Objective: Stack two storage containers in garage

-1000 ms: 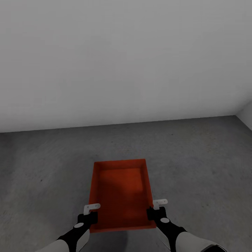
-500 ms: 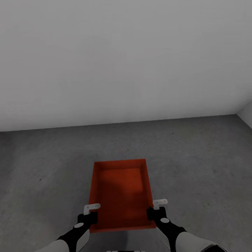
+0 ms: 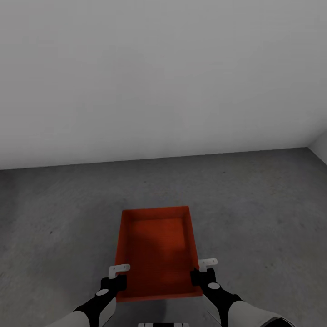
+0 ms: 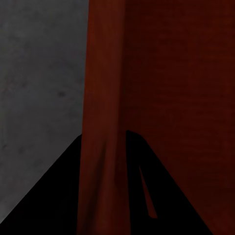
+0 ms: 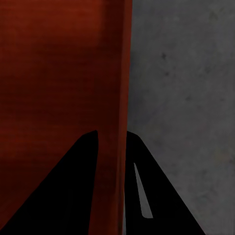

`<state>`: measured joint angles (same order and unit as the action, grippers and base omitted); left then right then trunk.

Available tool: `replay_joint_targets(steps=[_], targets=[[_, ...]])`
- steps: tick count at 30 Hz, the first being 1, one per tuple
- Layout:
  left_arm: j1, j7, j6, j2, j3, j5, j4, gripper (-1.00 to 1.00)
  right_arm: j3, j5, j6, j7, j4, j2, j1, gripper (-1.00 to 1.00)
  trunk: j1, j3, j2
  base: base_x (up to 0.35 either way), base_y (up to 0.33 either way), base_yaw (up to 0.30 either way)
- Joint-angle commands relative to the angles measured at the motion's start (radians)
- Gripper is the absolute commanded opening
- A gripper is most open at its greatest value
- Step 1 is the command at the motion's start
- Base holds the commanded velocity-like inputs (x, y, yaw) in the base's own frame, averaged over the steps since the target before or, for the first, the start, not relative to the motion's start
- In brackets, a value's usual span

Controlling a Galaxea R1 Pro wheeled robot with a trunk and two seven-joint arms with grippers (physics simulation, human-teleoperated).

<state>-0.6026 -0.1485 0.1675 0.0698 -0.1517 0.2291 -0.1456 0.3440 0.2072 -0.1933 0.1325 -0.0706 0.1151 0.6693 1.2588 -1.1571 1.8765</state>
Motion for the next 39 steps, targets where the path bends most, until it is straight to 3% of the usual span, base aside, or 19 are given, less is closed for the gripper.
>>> replay_joint_targets(steps=[1,20,39], targets=[[0.0,-0.011,0.004,0.01,0.046,0.013,0.003,-1.0,-0.08,0.008,-0.006,0.006,-0.046,0.012,0.001,-1.0,0.004,-0.004,0.007,0.0,0.0,0.0],[0.0,-0.011,0.004,0.01,0.046,0.013,0.003,-1.0,-0.08,0.008,-0.006,0.006,-0.046,0.012,0.001,-1.0,0.077,-0.063,0.14,0.0,0.0,0.0],[0.0,-0.011,0.005,0.01,0.046,0.013,0.003,-1.0,-0.08,0.008,-0.006,0.006,-0.046,0.012,0.001,-1.0,0.077,-0.063,0.14,0.0,0.0,0.0]])
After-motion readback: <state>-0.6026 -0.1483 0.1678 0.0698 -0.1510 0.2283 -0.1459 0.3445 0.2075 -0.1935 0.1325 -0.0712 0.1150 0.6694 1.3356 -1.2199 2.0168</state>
